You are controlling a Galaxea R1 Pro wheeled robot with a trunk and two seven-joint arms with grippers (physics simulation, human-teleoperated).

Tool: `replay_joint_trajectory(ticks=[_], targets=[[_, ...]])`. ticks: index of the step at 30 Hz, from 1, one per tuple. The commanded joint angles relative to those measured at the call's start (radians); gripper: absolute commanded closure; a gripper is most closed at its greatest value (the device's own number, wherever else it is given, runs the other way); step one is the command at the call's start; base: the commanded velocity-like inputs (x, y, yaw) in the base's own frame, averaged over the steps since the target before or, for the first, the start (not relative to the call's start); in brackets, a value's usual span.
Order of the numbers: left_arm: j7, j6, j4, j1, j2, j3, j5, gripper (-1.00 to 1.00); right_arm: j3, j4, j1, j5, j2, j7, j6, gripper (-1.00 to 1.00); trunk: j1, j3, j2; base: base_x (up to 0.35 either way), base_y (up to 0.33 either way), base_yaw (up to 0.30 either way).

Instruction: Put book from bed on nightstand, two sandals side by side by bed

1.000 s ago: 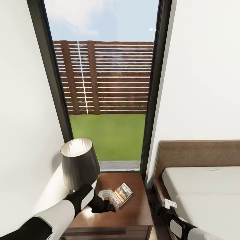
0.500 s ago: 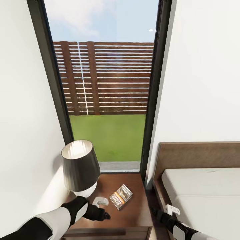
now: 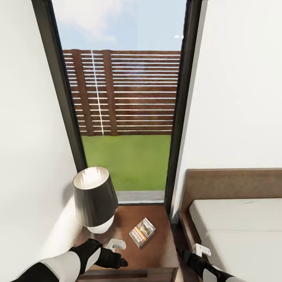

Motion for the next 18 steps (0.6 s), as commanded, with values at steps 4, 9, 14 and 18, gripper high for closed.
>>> replay_joint_trajectory(ticks=[4, 9, 14, 18], targets=[[-0.001, 0.000, 0.000, 0.012, 0.002, -0.008, 0.004, -1.00, -0.003, 0.005, -0.001, -0.008, 0.000, 0.008, -0.005, -1.00, -0.015, 0.011, 0.027, 0.000, 0.000, 0.000], [-0.001, -0.012, 0.000, 0.023, 0.003, -0.008, -0.016, -1.00, -0.003, 0.005, 0.001, -0.008, 0.000, 0.008, -0.004, -1.00, -0.035, 0.027, 0.062, 0.000, 0.000, 0.000], [0.000, -0.026, 0.000, 0.039, 0.003, -0.008, -0.029, -1.00, -0.003, 0.005, 0.002, -0.008, 0.000, 0.008, -0.003, -1.00, -0.054, 0.043, 0.097, 0.000, 0.000, 0.000], [0.001, -0.030, 0.000, 0.057, 0.005, -0.008, -0.033, -1.00, -0.004, 0.005, 0.005, -0.008, 0.000, 0.006, -0.002, -1.00, -0.069, 0.055, 0.125, 0.000, 0.000, 0.000]])
